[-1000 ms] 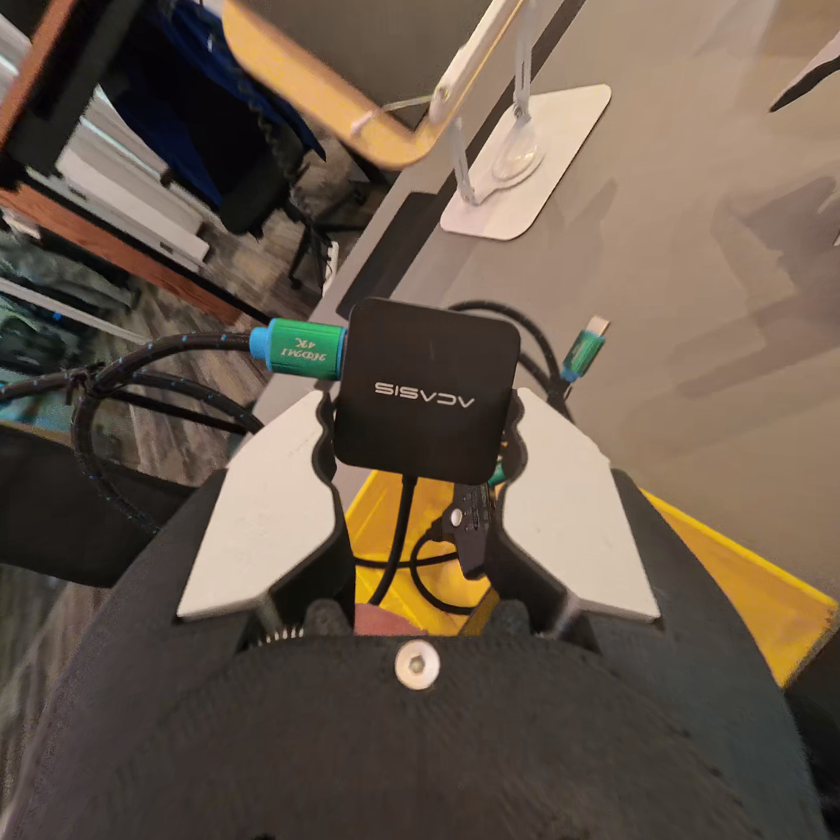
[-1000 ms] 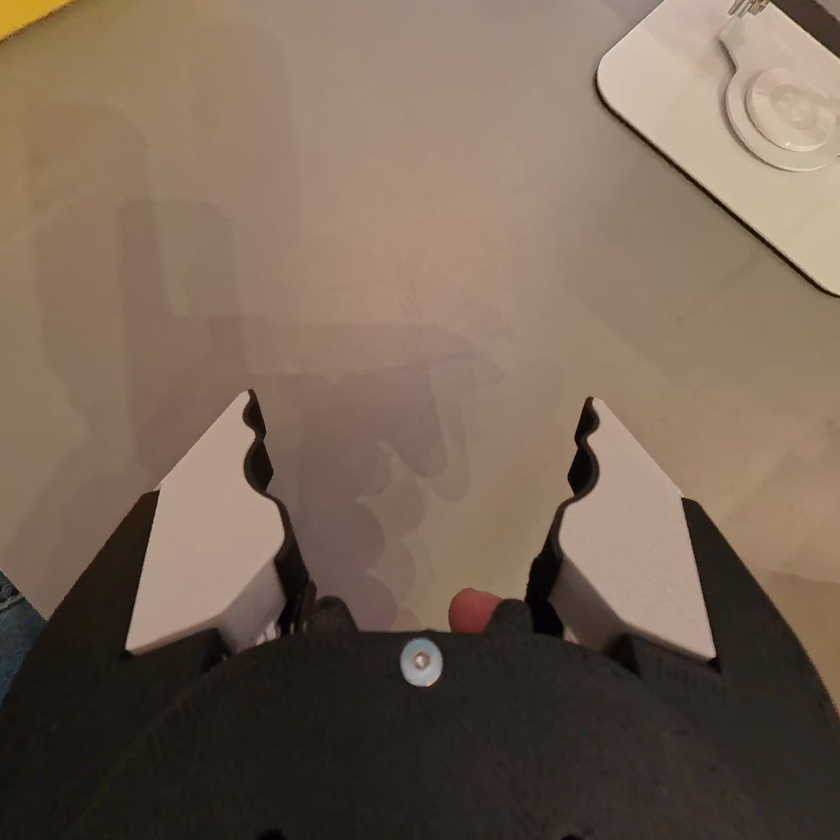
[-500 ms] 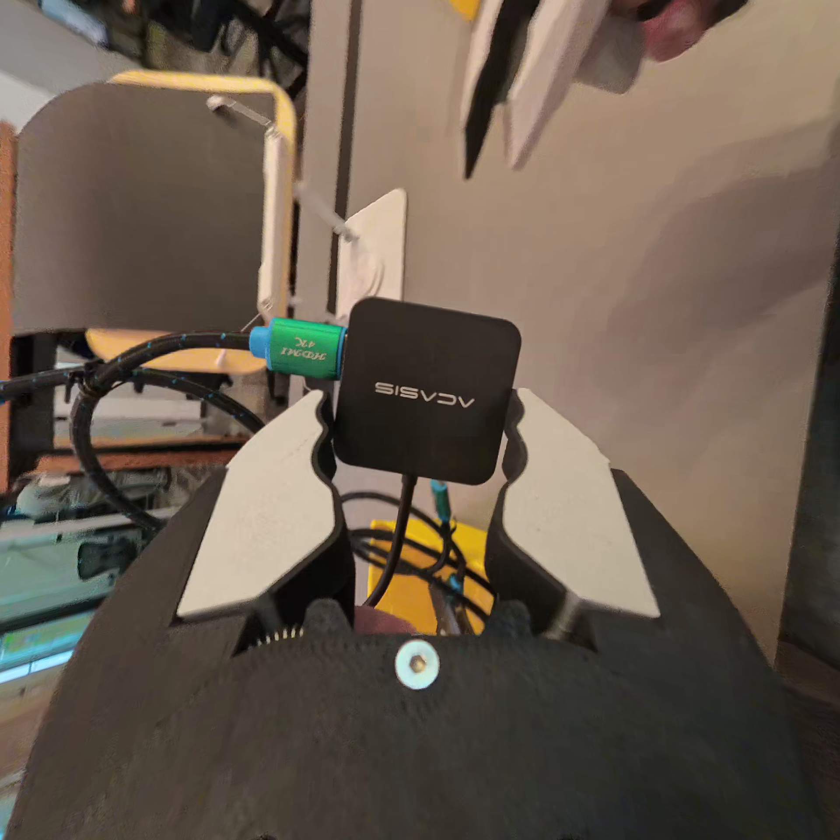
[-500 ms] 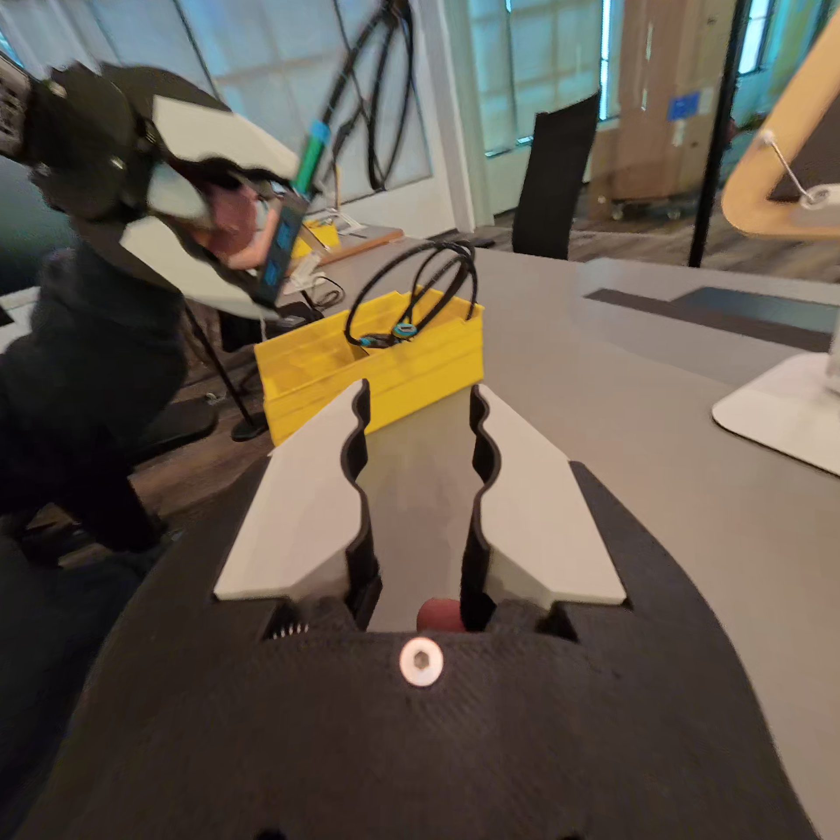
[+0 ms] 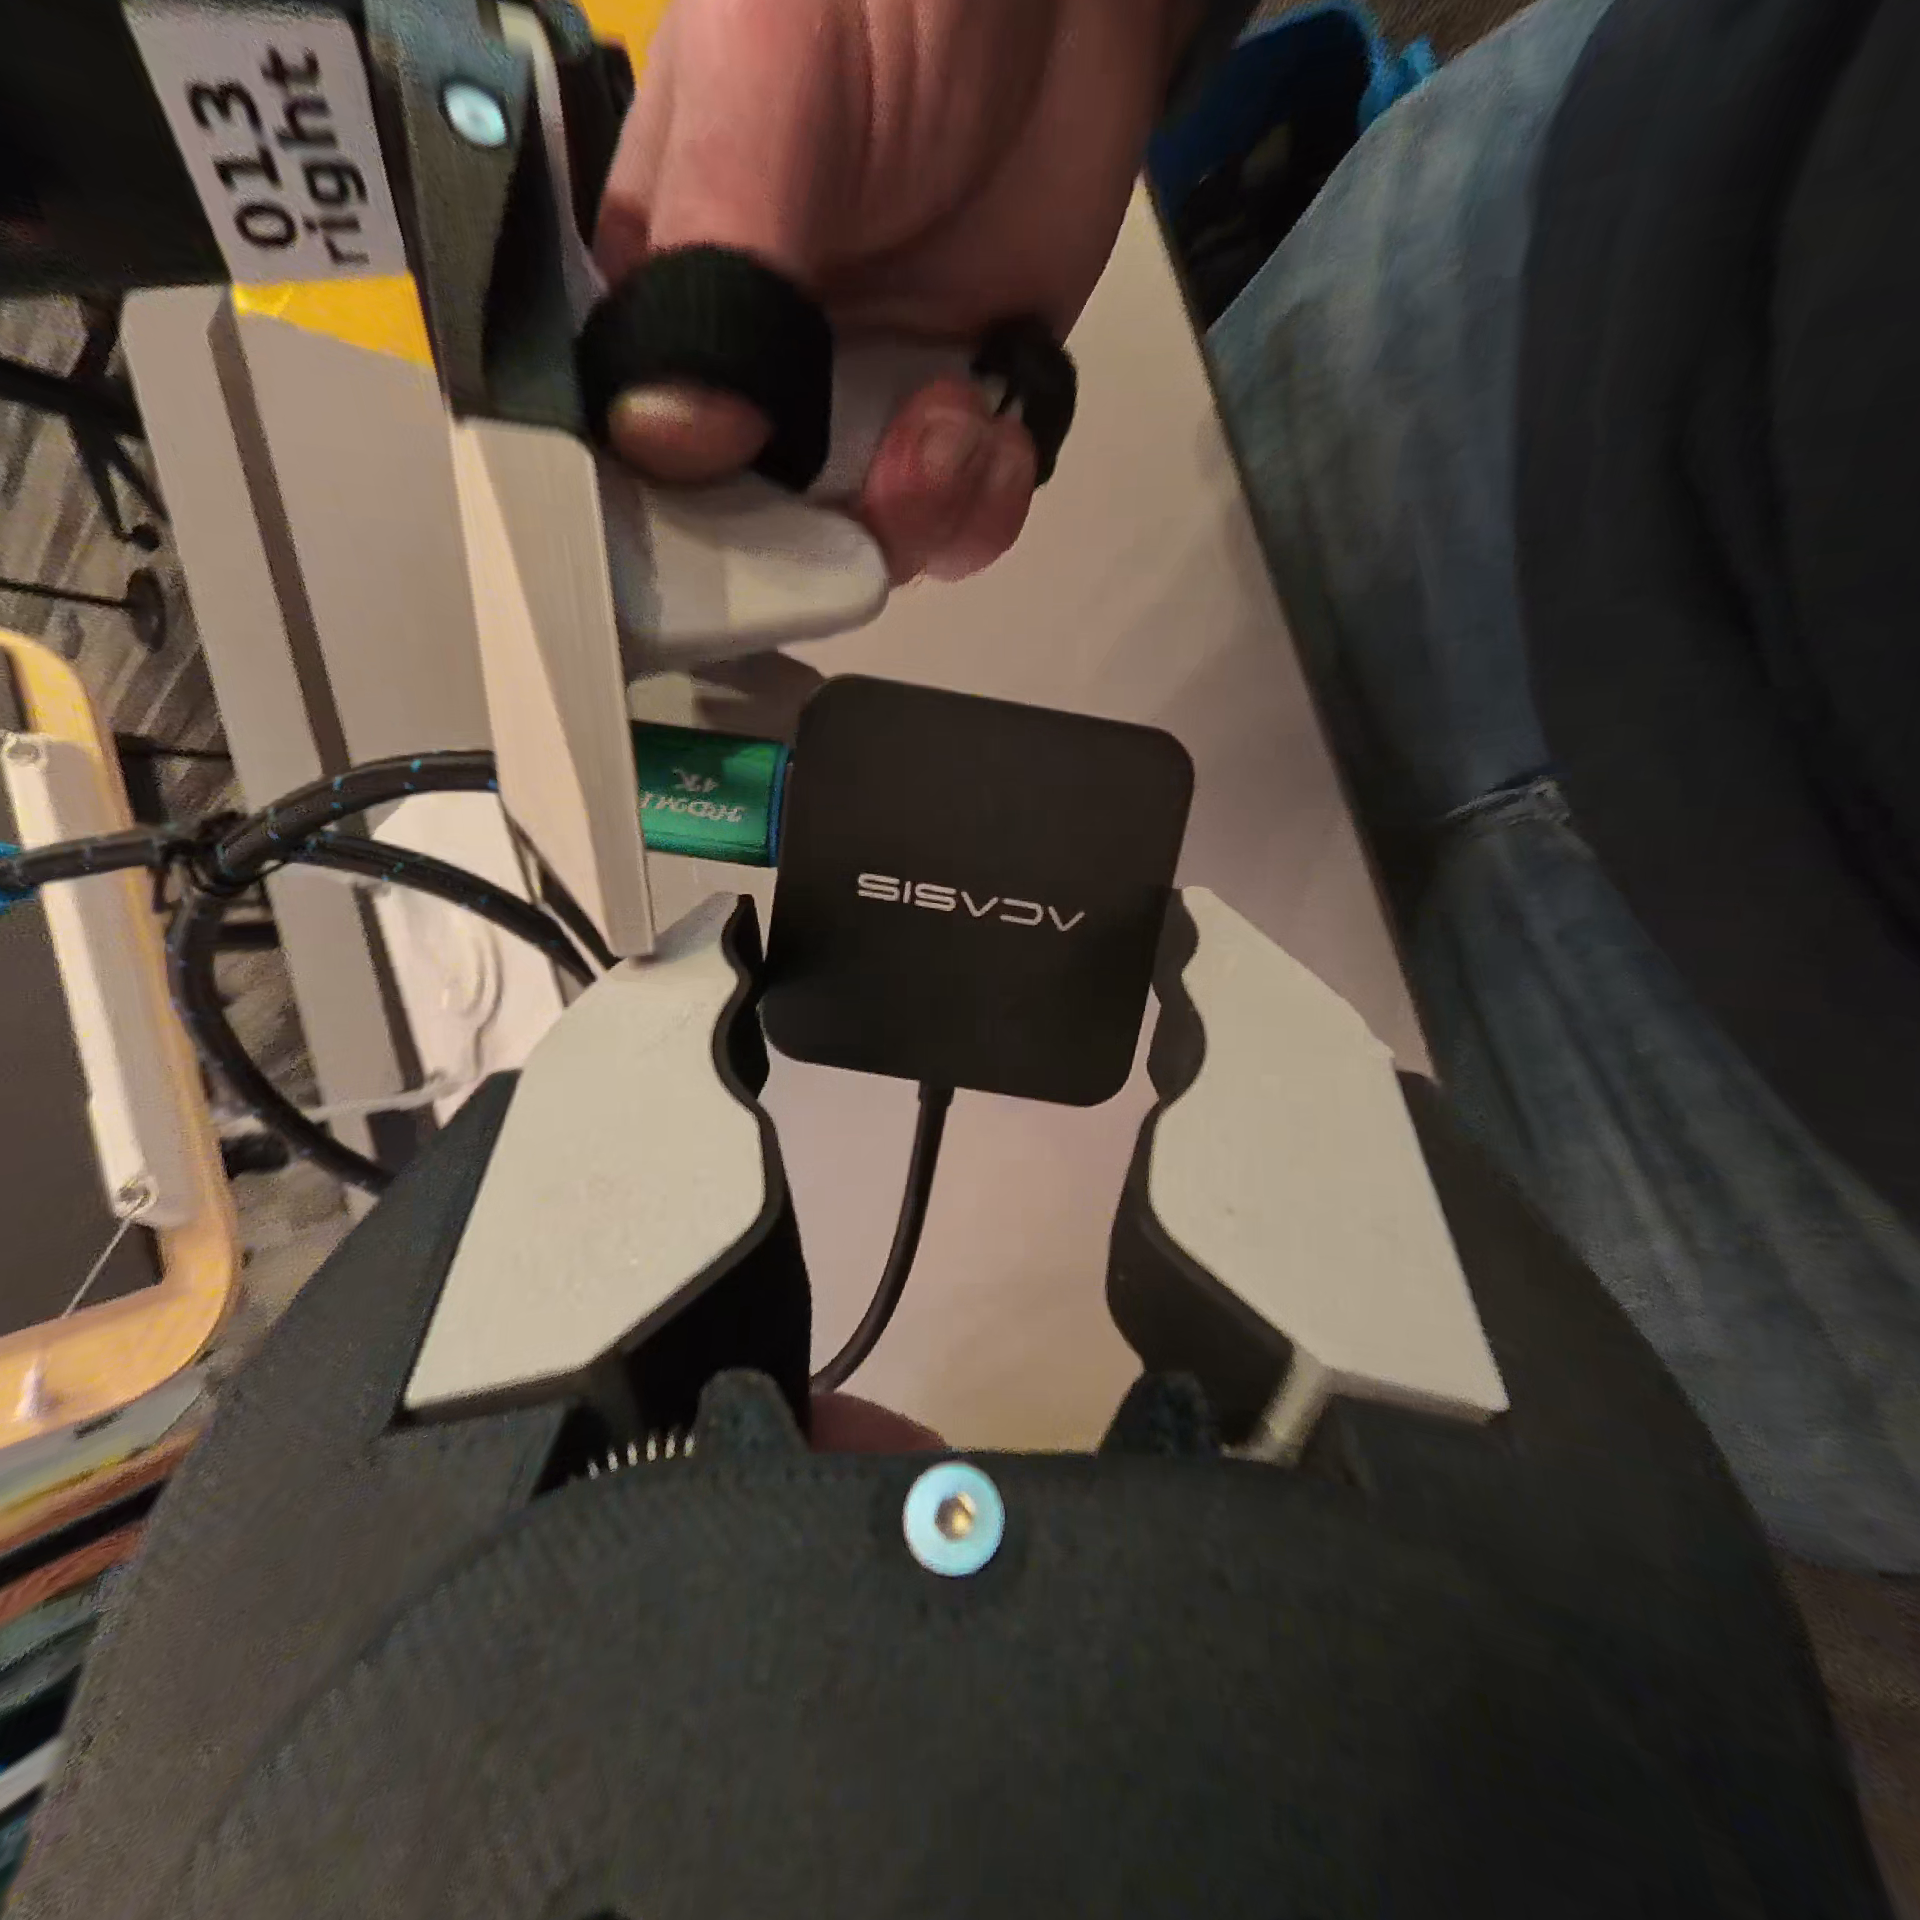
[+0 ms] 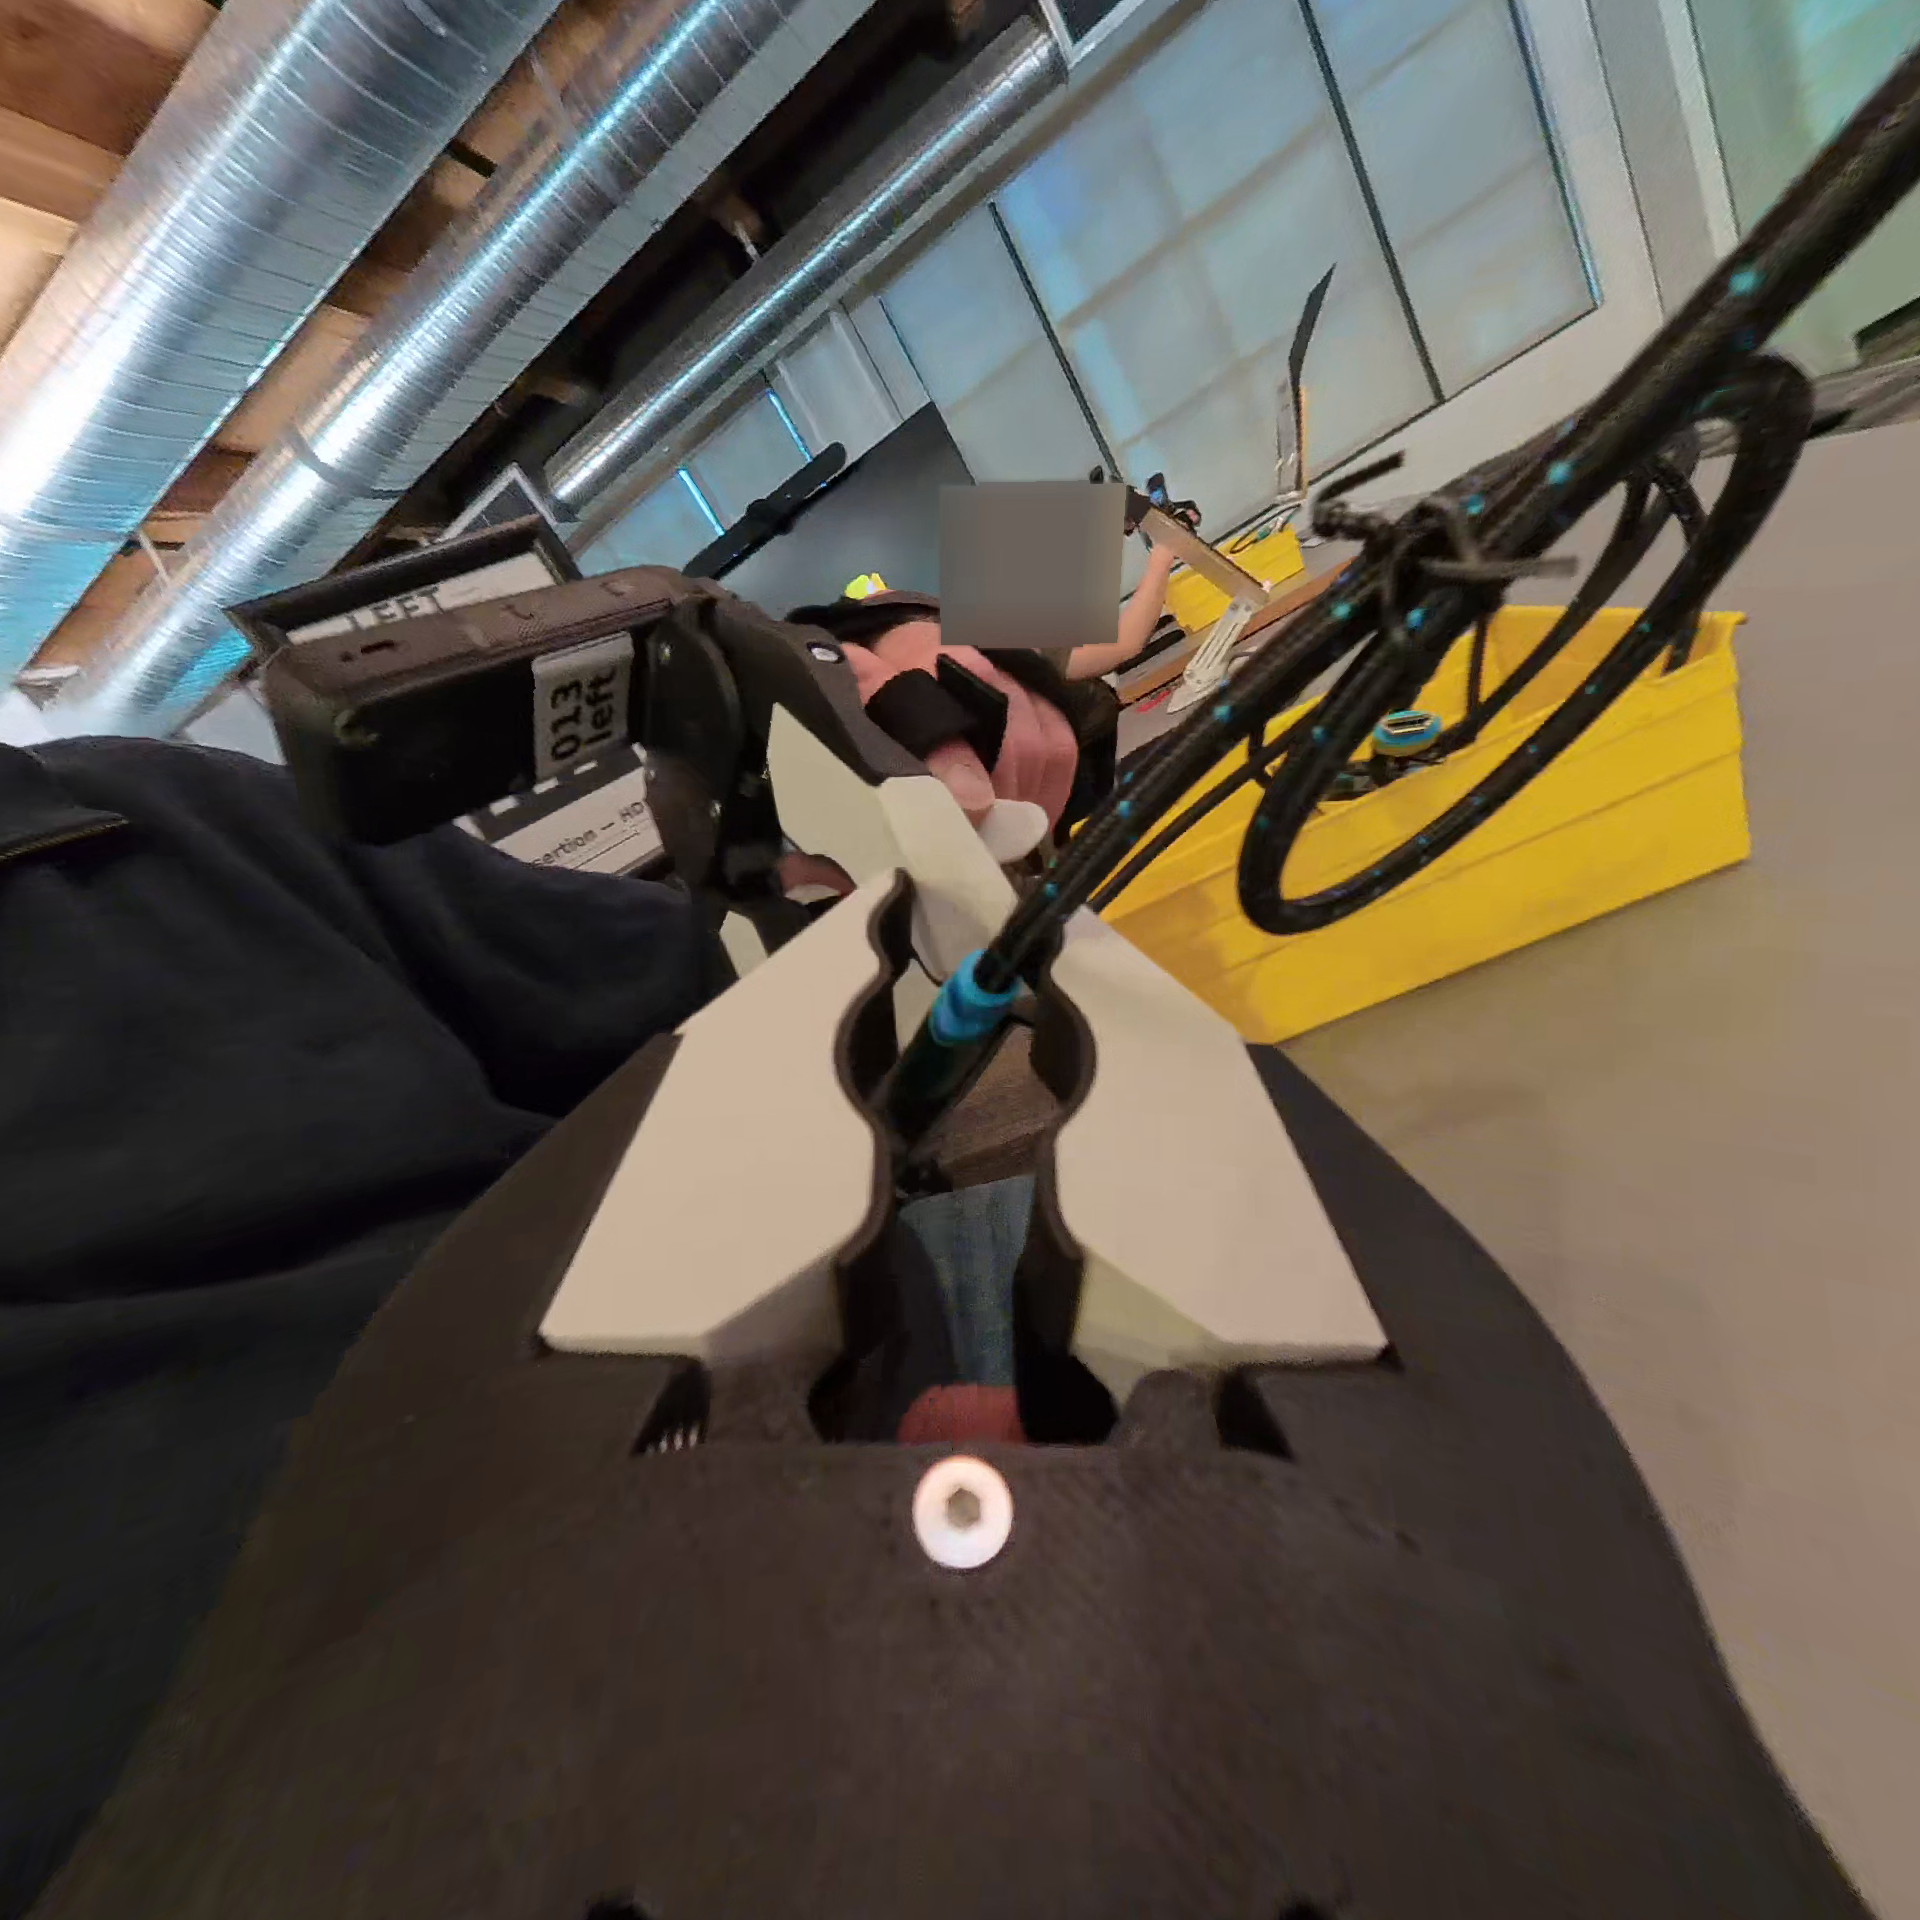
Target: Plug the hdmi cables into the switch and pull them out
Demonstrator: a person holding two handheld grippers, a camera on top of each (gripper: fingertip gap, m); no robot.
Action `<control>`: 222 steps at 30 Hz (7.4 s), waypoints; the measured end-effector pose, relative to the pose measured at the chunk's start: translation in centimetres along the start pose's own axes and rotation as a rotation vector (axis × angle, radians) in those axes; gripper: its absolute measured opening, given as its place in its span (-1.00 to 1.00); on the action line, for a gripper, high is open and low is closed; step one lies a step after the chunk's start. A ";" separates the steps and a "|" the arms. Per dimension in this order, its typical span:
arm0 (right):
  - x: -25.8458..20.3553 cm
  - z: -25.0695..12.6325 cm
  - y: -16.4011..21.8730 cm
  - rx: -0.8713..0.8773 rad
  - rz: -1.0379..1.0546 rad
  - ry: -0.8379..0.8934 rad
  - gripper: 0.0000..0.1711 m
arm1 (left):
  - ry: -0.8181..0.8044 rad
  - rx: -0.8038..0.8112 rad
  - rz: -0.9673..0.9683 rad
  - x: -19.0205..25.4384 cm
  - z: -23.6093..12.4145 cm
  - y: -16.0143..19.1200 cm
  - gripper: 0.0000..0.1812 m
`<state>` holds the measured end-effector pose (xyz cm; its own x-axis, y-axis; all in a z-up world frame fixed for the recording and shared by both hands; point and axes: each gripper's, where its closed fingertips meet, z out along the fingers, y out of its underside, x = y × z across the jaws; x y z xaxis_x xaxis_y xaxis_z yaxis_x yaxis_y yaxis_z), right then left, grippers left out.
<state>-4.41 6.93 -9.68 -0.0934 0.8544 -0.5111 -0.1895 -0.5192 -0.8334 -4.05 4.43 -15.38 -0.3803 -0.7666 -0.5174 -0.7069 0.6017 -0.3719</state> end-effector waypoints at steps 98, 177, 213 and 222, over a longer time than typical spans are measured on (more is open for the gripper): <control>-0.8 -1.4 1.0 -0.149 -0.264 0.064 -0.77 | 0.272 0.337 -0.744 -2.3 0.3 -0.6 -0.20; -1.4 -3.2 -2.9 -0.033 -0.344 0.164 -0.82 | 0.131 0.762 -0.928 -6.8 -2.9 -1.5 -0.17; 0.4 -39.1 6.9 -0.776 0.404 1.322 -0.75 | -0.055 0.687 -0.971 -9.3 -5.3 3.1 -0.17; 1.3 -38.9 5.5 -0.782 0.429 1.331 -0.27 | -0.035 0.658 -0.963 -8.9 -4.4 3.1 -0.17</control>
<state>32.45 4.40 -23.13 0.9520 0.2426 -0.1868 0.1874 -0.9441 -0.2711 -5.50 12.10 -8.53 0.1689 -0.9691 0.1795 -0.2450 -0.2177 -0.9448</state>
